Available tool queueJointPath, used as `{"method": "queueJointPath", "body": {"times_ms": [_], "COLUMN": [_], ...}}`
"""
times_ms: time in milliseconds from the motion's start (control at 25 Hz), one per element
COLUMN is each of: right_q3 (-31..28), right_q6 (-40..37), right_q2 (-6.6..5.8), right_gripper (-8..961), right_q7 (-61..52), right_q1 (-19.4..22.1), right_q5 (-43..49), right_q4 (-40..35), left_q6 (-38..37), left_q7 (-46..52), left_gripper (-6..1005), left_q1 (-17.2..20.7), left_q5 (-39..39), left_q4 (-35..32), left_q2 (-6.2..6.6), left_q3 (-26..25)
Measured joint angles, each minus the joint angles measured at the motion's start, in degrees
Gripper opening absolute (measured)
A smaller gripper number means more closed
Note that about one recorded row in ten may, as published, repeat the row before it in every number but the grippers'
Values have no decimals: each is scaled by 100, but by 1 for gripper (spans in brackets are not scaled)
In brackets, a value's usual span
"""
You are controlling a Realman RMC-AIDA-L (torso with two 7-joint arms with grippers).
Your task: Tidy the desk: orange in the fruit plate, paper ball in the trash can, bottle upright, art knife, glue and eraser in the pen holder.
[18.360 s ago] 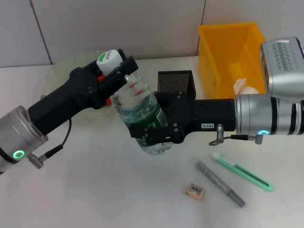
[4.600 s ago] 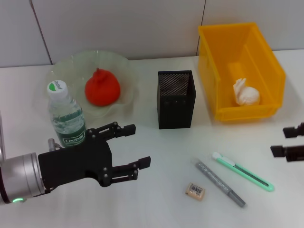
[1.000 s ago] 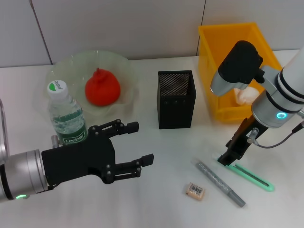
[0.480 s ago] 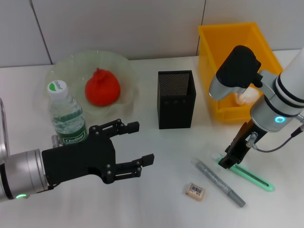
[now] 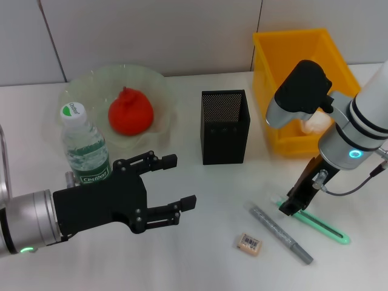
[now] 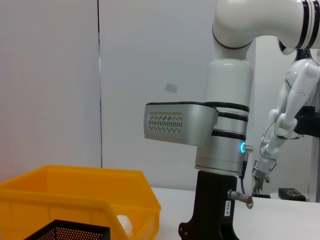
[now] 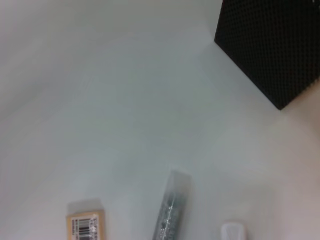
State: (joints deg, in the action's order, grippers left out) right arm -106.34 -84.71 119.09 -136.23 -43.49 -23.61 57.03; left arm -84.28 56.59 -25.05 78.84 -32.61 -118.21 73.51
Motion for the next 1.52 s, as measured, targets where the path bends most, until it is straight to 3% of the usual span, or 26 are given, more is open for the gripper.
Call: {"method": "queueJointPath", "body": {"times_ms": [840, 1080, 1320, 1520], "right_q3": [135, 112, 91, 84], "right_q6": [59, 47, -101, -444], "right_q2": [-2, -4, -13, -16], "right_gripper": [173, 171, 170, 171], "right_q7": [-245, -257, -349, -479], "right_q1": [-71, -68, 67, 288], "right_q5": [18, 22, 35, 39], "right_q4": [-139, -89, 392, 1325], "left_q6": [0, -3, -23, -26], "left_q7": [-29, -25, -13, -14], "left_gripper": [801, 801, 801, 801], "left_q1": [-9, -8, -8, -8], "left_q5": [0, 0, 0, 0], "left_q4": [0, -1, -9, -9], "left_q2": [0, 0, 0, 0], "left_q3": [-12, -21, -28, -30]}}
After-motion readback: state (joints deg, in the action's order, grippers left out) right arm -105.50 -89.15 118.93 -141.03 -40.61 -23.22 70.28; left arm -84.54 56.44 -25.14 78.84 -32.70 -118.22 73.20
